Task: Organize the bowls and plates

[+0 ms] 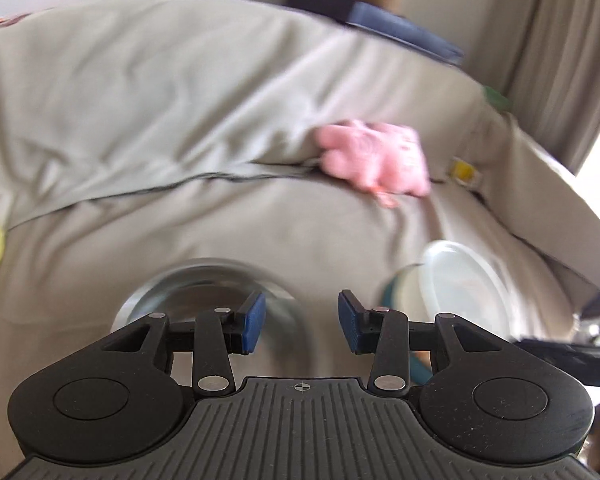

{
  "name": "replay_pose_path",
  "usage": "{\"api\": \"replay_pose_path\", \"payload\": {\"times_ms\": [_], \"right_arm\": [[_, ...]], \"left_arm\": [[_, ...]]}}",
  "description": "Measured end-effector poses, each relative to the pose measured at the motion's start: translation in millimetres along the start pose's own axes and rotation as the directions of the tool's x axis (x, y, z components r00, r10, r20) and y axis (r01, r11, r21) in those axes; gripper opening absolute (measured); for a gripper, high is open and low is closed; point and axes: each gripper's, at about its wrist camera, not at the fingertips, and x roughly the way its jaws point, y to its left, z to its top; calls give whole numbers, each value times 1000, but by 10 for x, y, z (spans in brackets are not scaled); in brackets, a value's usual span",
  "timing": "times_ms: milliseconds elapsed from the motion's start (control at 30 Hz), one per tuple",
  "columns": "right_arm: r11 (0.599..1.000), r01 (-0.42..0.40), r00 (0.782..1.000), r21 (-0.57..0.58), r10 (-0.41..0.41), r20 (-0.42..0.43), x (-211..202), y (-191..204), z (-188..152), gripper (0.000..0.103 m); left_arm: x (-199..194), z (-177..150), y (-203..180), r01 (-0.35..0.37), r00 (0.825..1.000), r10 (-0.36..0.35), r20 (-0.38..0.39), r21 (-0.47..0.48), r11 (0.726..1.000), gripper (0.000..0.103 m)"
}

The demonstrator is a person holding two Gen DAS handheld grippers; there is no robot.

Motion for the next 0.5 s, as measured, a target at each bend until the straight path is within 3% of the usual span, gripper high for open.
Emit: {"api": "replay_pose_path", "payload": {"times_ms": [167, 267, 500], "right_arm": [[989, 141, 986, 33, -143, 85, 227, -650, 125, 63], [987, 140, 988, 82, -144, 51, 442, -951, 130, 63], [990, 83, 997, 110, -82, -16, 866, -1121, -46, 63]], "left_arm": [[228, 144, -632, 42, 998, -39, -42, 74, 996, 44], [417, 201, -912, 14, 998, -4, -67, 142, 990, 44], [774, 219, -1173, -4, 993, 30, -116, 220, 975, 44]]}}
